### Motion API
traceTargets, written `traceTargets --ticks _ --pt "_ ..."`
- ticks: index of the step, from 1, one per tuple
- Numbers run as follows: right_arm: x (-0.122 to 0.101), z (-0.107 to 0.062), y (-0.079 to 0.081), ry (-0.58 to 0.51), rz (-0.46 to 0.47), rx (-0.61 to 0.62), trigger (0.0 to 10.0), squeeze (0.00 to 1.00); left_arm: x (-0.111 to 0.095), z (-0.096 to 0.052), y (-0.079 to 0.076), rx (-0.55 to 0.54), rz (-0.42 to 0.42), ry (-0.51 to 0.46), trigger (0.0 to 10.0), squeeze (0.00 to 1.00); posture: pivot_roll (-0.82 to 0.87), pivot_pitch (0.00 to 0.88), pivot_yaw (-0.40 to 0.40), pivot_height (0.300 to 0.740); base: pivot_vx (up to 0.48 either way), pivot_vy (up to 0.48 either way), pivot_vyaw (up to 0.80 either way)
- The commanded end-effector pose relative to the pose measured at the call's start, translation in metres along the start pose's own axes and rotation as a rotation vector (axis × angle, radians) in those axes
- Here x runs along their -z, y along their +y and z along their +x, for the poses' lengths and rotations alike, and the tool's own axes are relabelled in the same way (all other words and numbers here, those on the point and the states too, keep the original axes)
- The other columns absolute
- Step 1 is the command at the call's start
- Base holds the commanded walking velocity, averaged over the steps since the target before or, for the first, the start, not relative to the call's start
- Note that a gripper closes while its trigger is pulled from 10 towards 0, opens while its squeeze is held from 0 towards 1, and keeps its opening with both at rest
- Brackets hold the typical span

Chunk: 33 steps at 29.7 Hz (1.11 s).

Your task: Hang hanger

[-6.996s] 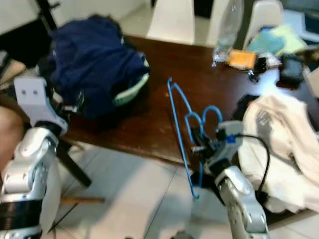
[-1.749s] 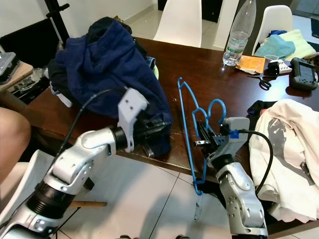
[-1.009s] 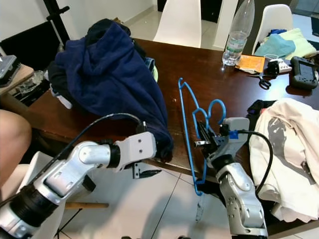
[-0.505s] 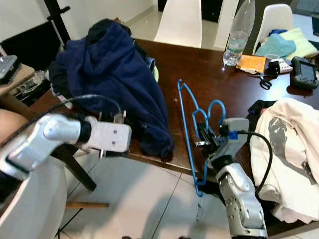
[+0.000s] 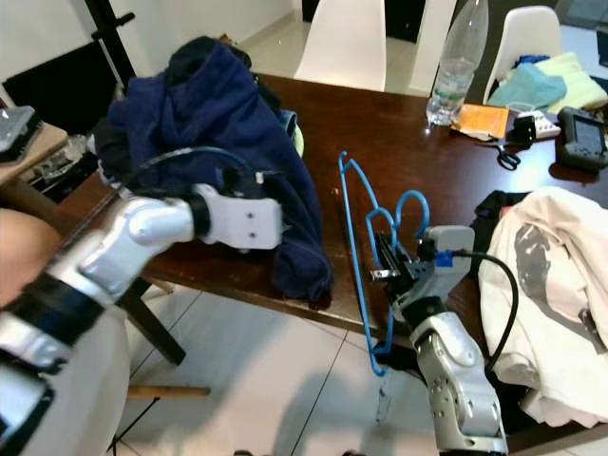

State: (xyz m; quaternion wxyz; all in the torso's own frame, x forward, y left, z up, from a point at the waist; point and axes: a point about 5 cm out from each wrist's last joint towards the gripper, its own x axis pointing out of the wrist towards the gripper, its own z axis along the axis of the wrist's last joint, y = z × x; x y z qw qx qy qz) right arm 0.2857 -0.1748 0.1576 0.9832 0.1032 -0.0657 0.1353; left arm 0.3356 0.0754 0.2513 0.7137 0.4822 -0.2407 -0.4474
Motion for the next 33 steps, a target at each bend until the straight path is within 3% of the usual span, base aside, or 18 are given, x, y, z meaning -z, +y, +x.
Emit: traceTargets --ticks 1,4,9,10,12,13,15,17,20,28,33 --pt "0.006 -0.004 -0.003 0.027 -0.002 0.017 10.0 0.00 -0.005 0.002 0.000 0.038 -0.004 -0.043 10.0 0.00 0.03 0.161 0.029 0.740 0.000 0.000 0.00" --pt "0.005 -0.004 -0.004 0.024 -0.006 0.022 10.0 0.00 -0.015 0.011 -0.005 0.125 -0.033 -0.137 10.0 0.00 0.03 0.161 0.031 0.740 0.000 0.000 0.00" --pt "0.004 -0.005 -0.005 0.023 -0.008 0.027 10.0 0.00 -0.019 0.017 -0.017 0.263 -0.037 -0.195 10.0 0.00 0.02 0.163 0.035 0.740 0.000 0.000 0.00" --pt "0.004 -0.006 -0.005 0.022 -0.010 0.029 10.0 0.00 -0.016 0.022 -0.024 0.322 0.007 -0.192 10.0 0.00 0.01 0.161 0.040 0.740 0.000 0.000 0.00" --pt "0.004 -0.006 -0.005 0.022 -0.010 0.029 10.0 0.00 -0.016 0.022 -0.024 0.322 0.007 -0.192 10.0 0.00 0.01 0.161 0.040 0.740 0.000 0.000 0.00" --pt "0.003 -0.007 -0.005 0.019 -0.012 0.033 10.0 0.00 -0.014 0.027 -0.029 0.359 0.068 -0.186 10.0 0.00 0.01 0.162 0.047 0.740 0.000 0.000 0.00" --pt "0.003 -0.007 -0.005 0.019 -0.012 0.033 10.0 0.00 -0.014 0.027 -0.029 0.359 0.068 -0.186 10.0 0.00 0.01 0.162 0.047 0.740 0.000 0.000 0.00" --pt "0.002 -0.008 -0.006 0.012 -0.014 0.043 10.0 0.00 -0.015 0.039 -0.038 0.398 0.169 -0.201 10.0 0.00 0.00 0.162 0.053 0.740 0.000 0.000 0.00" --pt "0.001 -0.010 -0.007 0.010 -0.017 0.051 10.0 0.00 -0.019 0.046 -0.049 0.447 0.211 -0.236 10.0 0.00 -0.02 0.162 0.062 0.740 0.000 0.000 0.00" --pt "-0.001 -0.013 -0.009 0.004 -0.023 0.067 10.0 0.00 -0.020 0.048 -0.065 0.545 0.176 -0.276 10.0 0.00 -0.03 0.161 0.069 0.740 0.000 0.000 0.00" --pt "-0.001 -0.015 -0.010 0.006 -0.028 0.072 10.0 0.00 -0.001 0.042 -0.076 0.702 0.174 -0.199 10.0 0.00 -0.03 0.161 0.072 0.740 0.000 0.000 0.00"
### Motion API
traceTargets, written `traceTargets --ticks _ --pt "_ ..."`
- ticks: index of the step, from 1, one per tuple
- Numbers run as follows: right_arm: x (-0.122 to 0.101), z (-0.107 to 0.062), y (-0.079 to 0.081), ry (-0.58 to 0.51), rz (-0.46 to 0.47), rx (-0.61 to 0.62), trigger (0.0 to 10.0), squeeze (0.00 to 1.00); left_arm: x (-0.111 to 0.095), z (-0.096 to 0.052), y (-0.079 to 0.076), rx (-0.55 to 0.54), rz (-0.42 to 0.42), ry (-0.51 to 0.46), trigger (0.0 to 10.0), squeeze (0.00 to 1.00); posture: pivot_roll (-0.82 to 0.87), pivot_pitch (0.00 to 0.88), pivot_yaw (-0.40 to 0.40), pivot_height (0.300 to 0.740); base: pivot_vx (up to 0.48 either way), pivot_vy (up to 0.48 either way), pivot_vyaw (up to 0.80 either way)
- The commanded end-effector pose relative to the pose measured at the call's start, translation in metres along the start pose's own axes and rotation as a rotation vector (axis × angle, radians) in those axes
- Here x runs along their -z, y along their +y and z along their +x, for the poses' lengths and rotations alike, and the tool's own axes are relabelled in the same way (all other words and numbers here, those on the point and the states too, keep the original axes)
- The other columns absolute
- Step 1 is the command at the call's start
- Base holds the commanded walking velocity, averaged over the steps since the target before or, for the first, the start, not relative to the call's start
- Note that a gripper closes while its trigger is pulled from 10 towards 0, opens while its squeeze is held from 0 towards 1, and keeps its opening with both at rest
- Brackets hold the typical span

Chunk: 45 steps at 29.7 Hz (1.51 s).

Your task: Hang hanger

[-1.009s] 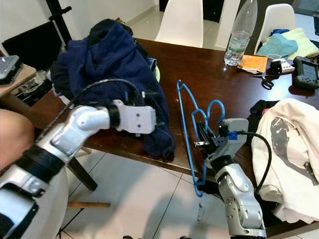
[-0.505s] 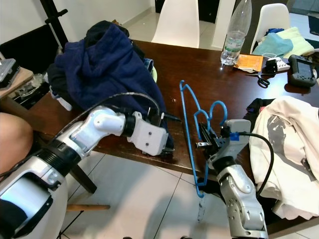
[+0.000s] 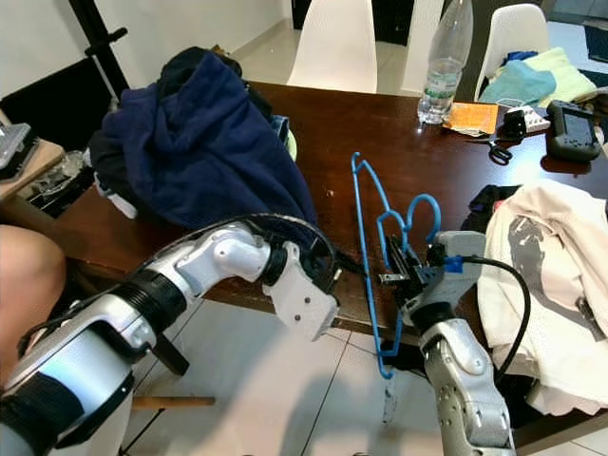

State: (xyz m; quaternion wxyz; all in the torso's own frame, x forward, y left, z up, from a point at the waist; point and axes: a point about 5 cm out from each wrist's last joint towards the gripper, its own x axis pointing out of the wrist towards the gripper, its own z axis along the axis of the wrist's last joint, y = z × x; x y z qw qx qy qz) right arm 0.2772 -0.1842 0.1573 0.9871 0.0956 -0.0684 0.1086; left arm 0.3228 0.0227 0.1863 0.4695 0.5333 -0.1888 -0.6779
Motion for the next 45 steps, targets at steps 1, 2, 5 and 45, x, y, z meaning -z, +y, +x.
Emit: traceTargets --ticks 1,2,5,45 --pt "0.002 -0.004 -0.003 0.015 -0.009 0.020 10.0 0.00 0.005 -0.001 -0.007 0.071 0.005 0.023 10.0 0.00 -0.03 0.161 0.072 0.740 0.000 0.000 0.00" --pt "0.002 -0.005 -0.003 0.015 -0.009 0.020 10.0 0.00 0.008 -0.001 -0.011 0.093 0.002 0.039 10.0 0.00 -0.03 0.161 0.072 0.740 0.000 0.000 0.00" --pt "0.002 -0.005 -0.003 0.015 -0.009 0.021 10.0 0.00 0.011 -0.001 -0.014 0.108 -0.003 0.049 10.0 0.00 -0.03 0.161 0.072 0.740 0.000 0.000 0.00" --pt "-0.001 -0.009 -0.004 0.009 -0.013 0.035 10.0 0.00 0.041 -0.009 -0.007 -0.091 -0.029 0.285 0.0 0.00 -0.05 0.175 0.078 0.740 0.000 0.000 0.00"
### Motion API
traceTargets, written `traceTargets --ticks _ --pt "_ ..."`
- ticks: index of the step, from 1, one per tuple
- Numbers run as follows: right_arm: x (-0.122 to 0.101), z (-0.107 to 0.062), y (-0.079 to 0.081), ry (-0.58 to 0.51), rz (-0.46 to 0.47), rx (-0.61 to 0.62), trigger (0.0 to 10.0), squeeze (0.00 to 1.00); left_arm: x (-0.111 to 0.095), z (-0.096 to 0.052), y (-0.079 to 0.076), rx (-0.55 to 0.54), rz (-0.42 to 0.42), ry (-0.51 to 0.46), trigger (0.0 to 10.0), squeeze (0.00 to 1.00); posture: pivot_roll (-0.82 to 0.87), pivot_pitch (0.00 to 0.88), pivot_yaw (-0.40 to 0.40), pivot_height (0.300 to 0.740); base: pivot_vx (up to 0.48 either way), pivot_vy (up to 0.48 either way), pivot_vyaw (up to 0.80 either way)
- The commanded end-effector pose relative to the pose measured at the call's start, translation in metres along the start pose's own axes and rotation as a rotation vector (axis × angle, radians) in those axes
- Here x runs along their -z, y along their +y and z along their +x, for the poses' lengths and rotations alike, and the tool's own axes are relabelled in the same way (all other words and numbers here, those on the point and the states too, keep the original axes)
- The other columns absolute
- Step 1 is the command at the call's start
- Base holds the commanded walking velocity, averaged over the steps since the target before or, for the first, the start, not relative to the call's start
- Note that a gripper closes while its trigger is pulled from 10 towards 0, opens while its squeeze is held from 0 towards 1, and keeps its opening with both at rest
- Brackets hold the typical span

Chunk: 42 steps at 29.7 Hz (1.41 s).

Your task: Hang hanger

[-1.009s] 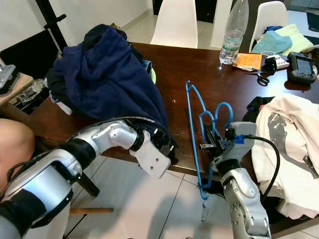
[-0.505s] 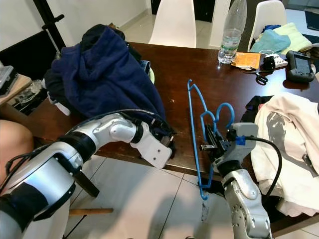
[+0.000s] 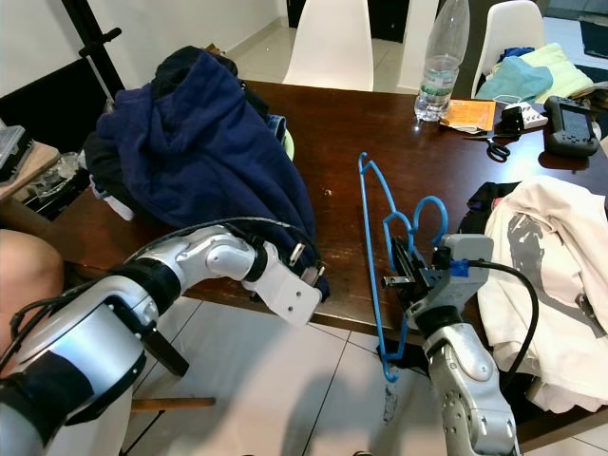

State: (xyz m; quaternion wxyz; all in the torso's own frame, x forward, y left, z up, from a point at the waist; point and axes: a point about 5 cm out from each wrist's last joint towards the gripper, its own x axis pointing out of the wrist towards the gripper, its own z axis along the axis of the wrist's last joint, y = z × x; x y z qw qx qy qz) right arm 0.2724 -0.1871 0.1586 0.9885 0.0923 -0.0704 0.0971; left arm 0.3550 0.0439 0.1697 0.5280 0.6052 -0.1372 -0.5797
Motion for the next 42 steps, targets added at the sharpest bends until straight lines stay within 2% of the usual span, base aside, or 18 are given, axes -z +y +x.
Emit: traceTargets --ticks 1,5,6,7,8,9,11,15,18,19,20,21,23,25,30,36,38,42 --pt "0.001 -0.004 -0.002 0.014 -0.004 0.013 10.0 0.00 0.001 0.000 0.002 -0.001 -0.001 0.011 0.0 0.00 -0.05 0.175 0.078 0.740 0.000 0.000 0.00" --pt "0.002 -0.003 -0.002 0.013 -0.002 0.014 10.0 0.00 -0.003 -0.010 0.032 -0.180 -0.131 -0.057 0.0 0.00 -0.04 0.175 0.081 0.740 0.000 0.000 0.00" --pt "0.002 -0.003 -0.002 0.012 -0.001 0.015 10.0 0.00 -0.005 -0.022 0.056 -0.311 -0.225 -0.122 0.0 0.00 -0.04 0.174 0.081 0.740 0.000 0.000 0.00" --pt "0.002 -0.003 -0.002 0.012 -0.001 0.015 10.0 0.00 -0.005 -0.022 0.056 -0.311 -0.225 -0.122 0.0 0.00 -0.04 0.174 0.081 0.740 0.000 0.000 0.00" --pt "0.002 -0.003 -0.001 0.012 0.001 0.016 10.0 0.00 -0.008 -0.042 0.087 -0.473 -0.321 -0.213 0.0 0.00 -0.03 0.174 0.081 0.740 0.000 0.000 0.00" --pt "0.002 -0.003 -0.001 0.012 0.001 0.016 10.0 0.00 -0.008 -0.042 0.087 -0.473 -0.321 -0.213 0.0 0.00 -0.03 0.174 0.081 0.740 0.000 0.000 0.00" --pt "0.003 -0.001 -0.001 0.012 0.006 0.014 10.0 0.00 -0.013 -0.091 0.137 -0.750 -0.457 -0.386 0.0 0.00 -0.02 0.172 0.079 0.740 0.000 0.000 0.00" --pt "0.006 0.002 0.001 0.014 0.015 0.007 10.0 0.00 -0.013 -0.160 0.183 -1.051 -0.645 -0.567 0.0 0.00 0.01 0.169 0.076 0.740 0.000 0.000 0.00" --pt "0.007 0.004 0.002 0.016 0.019 0.002 10.0 0.00 -0.007 -0.195 0.199 -1.200 -0.824 -0.674 0.0 0.00 0.01 0.166 0.075 0.740 0.000 0.000 0.00" --pt "0.007 0.004 0.002 0.016 0.019 0.002 10.0 0.00 -0.007 -0.195 0.199 -1.200 -0.824 -0.674 0.0 0.00 0.01 0.166 0.075 0.740 0.000 0.000 0.00" --pt "0.008 0.005 0.004 0.016 0.023 -0.002 10.0 0.00 0.000 -0.220 0.205 -1.311 -0.971 -0.745 0.0 0.00 0.02 0.165 0.074 0.740 0.000 0.000 0.00" --pt "0.008 0.005 0.004 0.016 0.023 -0.002 10.0 0.00 0.000 -0.220 0.205 -1.311 -0.971 -0.745 0.0 0.00 0.02 0.165 0.074 0.740 0.000 0.000 0.00" --pt "0.009 0.007 0.006 0.016 0.028 -0.009 10.0 0.00 0.017 -0.257 0.202 -1.493 -1.205 -0.832 0.0 0.00 0.02 0.165 0.074 0.740 0.000 0.000 0.00" --pt "0.010 0.008 0.007 0.017 0.030 -0.014 10.0 0.00 0.030 -0.273 0.191 -1.619 -1.313 -0.862 0.0 0.00 0.03 0.158 0.070 0.740 0.000 0.000 0.00" --pt "0.010 0.009 0.007 0.020 0.029 -0.020 10.0 0.00 0.044 -0.272 0.172 -1.679 -1.378 -0.840 0.0 0.00 0.03 0.154 0.065 0.740 0.000 0.000 0.00" --pt "0.010 0.010 0.006 0.021 0.026 -0.025 10.0 0.00 0.046 -0.251 0.162 -1.615 -1.453 -0.845 0.2 0.00 0.03 0.151 0.057 0.740 0.000 0.000 0.00" --pt "0.010 0.011 0.007 0.023 0.025 -0.030 10.0 0.00 0.043 -0.219 0.151 -1.516 -1.457 -0.781 3.6 0.00 0.03 0.151 0.054 0.740 0.000 0.000 0.00" --pt "0.011 0.011 0.007 0.026 0.022 -0.036 10.0 0.00 0.035 -0.185 0.138 -1.414 -1.503 -0.754 5.6 0.00 0.04 0.152 0.048 0.740 0.000 0.000 0.00"
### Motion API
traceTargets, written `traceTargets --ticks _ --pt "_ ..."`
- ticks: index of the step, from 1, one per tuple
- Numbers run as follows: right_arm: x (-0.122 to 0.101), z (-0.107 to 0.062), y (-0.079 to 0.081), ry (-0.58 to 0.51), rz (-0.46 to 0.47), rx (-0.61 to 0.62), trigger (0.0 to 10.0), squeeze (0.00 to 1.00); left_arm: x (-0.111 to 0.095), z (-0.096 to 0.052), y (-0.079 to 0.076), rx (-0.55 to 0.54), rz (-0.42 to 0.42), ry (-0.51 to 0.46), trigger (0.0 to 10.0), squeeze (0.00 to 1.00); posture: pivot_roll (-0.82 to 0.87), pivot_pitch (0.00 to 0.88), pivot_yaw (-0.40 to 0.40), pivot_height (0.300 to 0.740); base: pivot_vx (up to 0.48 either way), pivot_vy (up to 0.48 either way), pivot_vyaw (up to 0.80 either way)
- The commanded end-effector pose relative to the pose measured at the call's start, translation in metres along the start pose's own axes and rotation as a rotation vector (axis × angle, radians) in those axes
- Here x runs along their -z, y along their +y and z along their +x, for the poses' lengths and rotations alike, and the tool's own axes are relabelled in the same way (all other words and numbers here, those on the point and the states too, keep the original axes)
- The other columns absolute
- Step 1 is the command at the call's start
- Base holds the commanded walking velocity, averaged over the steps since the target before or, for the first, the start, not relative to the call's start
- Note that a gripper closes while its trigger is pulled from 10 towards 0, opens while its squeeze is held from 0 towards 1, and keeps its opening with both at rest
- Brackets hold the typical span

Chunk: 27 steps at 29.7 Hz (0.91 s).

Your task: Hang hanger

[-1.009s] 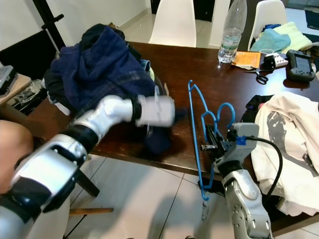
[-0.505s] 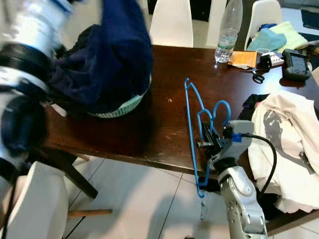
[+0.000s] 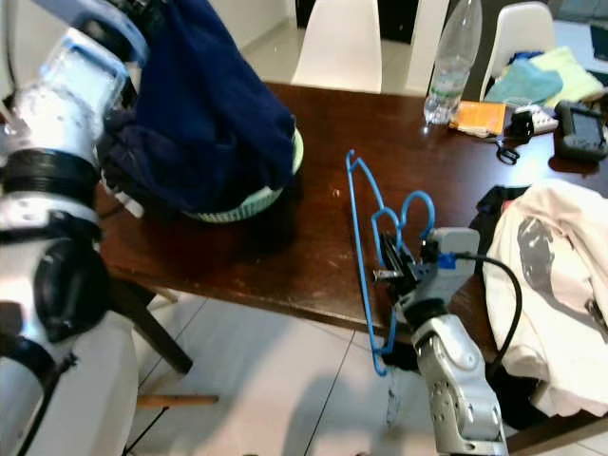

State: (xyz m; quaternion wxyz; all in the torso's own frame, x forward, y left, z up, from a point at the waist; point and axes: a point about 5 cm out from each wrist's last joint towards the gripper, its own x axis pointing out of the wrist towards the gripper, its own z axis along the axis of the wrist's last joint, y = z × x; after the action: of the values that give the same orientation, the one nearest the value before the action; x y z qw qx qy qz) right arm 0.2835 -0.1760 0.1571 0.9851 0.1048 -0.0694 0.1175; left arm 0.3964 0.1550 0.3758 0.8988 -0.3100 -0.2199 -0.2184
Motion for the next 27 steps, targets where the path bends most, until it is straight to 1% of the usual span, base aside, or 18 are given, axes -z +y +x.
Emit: traceTargets --ticks 1,2,3,4,7,8,11,12,13,14,15,16,19,20,22,23,25,27 --pt "0.006 -0.001 -0.001 0.024 -0.007 0.000 10.0 0.00 0.020 -0.009 -0.008 0.029 -0.004 0.056 8.9 0.00 0.04 0.153 0.048 0.740 0.000 0.000 0.00" --pt "0.006 -0.001 -0.001 0.024 -0.007 0.000 10.0 0.00 0.020 -0.009 -0.008 0.029 -0.004 0.056 8.9 0.00 0.04 0.153 0.048 0.740 0.000 0.000 0.00" --pt "0.007 0.000 -0.001 0.025 -0.008 -0.002 10.0 0.00 0.031 -0.014 -0.010 0.034 -0.013 0.083 10.0 0.00 0.04 0.153 0.048 0.740 0.000 0.000 0.00" --pt "0.007 0.000 -0.001 0.025 -0.008 -0.002 10.0 0.00 0.031 -0.014 -0.010 0.034 -0.013 0.083 10.0 0.00 0.04 0.153 0.048 0.740 0.000 0.000 0.00" --pt "0.007 0.001 0.001 0.026 -0.007 -0.007 10.0 0.00 0.071 -0.034 -0.015 0.038 0.016 0.181 10.0 0.00 0.04 0.159 0.046 0.740 0.000 0.000 0.00" --pt "0.007 0.001 0.001 0.026 -0.007 -0.007 10.0 0.00 0.071 -0.034 -0.015 0.038 0.016 0.181 10.0 0.00 0.04 0.159 0.046 0.740 0.000 0.000 0.00" --pt "0.006 0.001 0.001 0.028 -0.009 -0.012 10.0 0.00 0.107 -0.053 -0.017 0.011 0.071 0.305 10.0 0.00 0.03 0.163 0.045 0.740 -0.085 0.000 0.00" --pt "0.006 0.001 0.001 0.028 -0.009 -0.012 10.0 0.00 0.107 -0.053 -0.017 0.011 0.071 0.305 10.0 0.00 0.03 0.163 0.045 0.740 -0.255 0.000 0.00" --pt "0.006 0.000 0.001 0.029 -0.010 -0.013 10.0 0.00 0.114 -0.059 -0.019 0.007 0.071 0.329 10.0 0.00 0.03 0.164 0.043 0.740 -0.345 0.000 0.00" --pt "0.006 0.000 0.001 0.029 -0.010 -0.013 10.0 0.00 0.114 -0.059 -0.019 0.007 0.071 0.329 10.0 0.00 0.03 0.164 0.043 0.740 -0.345 0.000 0.00" --pt "0.006 0.000 0.001 0.029 -0.010 -0.014 10.0 0.00 0.122 -0.064 -0.022 0.006 0.050 0.349 10.0 0.00 0.03 0.165 0.042 0.740 -0.349 0.000 0.00" --pt "0.006 0.000 0.001 0.029 -0.010 -0.014 10.0 0.00 0.122 -0.064 -0.022 0.006 0.050 0.349 10.0 0.00 0.03 0.165 0.042 0.740 -0.349 0.000 0.00" --pt "0.006 -0.001 0.000 0.032 -0.010 -0.018 10.0 0.00 0.140 -0.079 -0.037 0.021 0.027 0.399 10.0 0.00 0.03 0.165 0.039 0.740 -0.347 0.000 0.00" --pt "0.006 -0.001 0.000 0.032 -0.010 -0.018 10.0 0.00 0.140 -0.079 -0.037 0.021 0.027 0.399 10.0 0.00 0.03 0.165 0.039 0.740 -0.349 0.000 0.00" --pt "0.006 -0.001 -0.002 0.033 -0.010 -0.019 10.0 0.00 0.146 -0.084 -0.046 0.038 0.021 0.416 10.0 0.00 0.03 0.165 0.037 0.740 -0.373 0.000 0.00" --pt "0.006 -0.001 -0.002 0.033 -0.010 -0.019 10.0 0.00 0.146 -0.084 -0.046 0.038 0.021 0.416 10.0 0.00 0.03 0.165 0.037 0.740 -0.375 0.000 0.00" --pt "0.005 -0.001 -0.004 0.033 -0.014 -0.017 10.0 0.00 0.149 -0.087 -0.052 0.054 0.015 0.427 10.0 0.00 0.03 0.165 0.037 0.740 -0.384 0.000 0.00" --pt "0.004 -0.001 -0.005 0.033 -0.016 -0.016 10.0 0.00 0.150 -0.088 -0.055 0.058 0.016 0.429 10.0 0.00 0.03 0.165 0.037 0.740 -0.390 0.000 0.00"
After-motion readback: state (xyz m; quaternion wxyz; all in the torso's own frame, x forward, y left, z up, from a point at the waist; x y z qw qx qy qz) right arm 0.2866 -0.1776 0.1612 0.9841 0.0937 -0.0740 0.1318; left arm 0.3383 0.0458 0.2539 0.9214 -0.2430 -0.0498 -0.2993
